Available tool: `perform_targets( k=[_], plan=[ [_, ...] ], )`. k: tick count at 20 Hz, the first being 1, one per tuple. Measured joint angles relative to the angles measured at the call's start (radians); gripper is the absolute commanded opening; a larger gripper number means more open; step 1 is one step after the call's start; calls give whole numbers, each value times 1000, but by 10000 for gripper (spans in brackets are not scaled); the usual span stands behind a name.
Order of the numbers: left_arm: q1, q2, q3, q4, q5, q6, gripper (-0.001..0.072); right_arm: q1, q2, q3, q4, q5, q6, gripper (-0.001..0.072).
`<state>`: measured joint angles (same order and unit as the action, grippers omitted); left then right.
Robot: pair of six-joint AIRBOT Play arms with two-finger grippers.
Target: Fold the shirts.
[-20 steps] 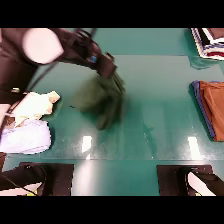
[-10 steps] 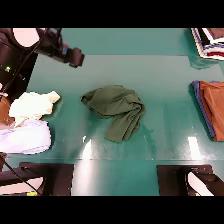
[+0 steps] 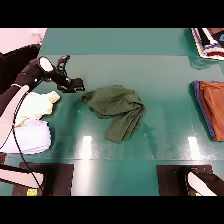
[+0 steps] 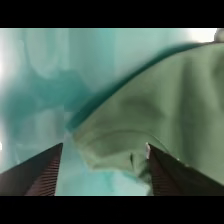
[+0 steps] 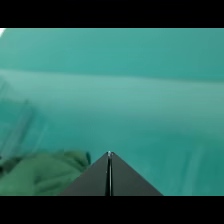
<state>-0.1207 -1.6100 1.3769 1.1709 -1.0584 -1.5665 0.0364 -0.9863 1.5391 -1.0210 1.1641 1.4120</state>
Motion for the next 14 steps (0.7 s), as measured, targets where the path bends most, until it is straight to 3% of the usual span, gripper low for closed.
perform_targets(
  k=[6,7,8,9,14],
  plan=[
    [8,-62,-15,-65,16,5,597,0,-51,0,3,40,0,17],
    [8,-65,-16,-70,14,8,511,0,-59,0,4,50,0,16],
    [8,-68,-16,-75,11,12,217,0,-67,0,4,63,0,17],
    [8,-70,-16,-77,7,17,38,0,-77,0,5,79,0,16],
    [10,-51,16,-79,-3,38,29,0,-127,-20,3,208,3,16]
  ],
)
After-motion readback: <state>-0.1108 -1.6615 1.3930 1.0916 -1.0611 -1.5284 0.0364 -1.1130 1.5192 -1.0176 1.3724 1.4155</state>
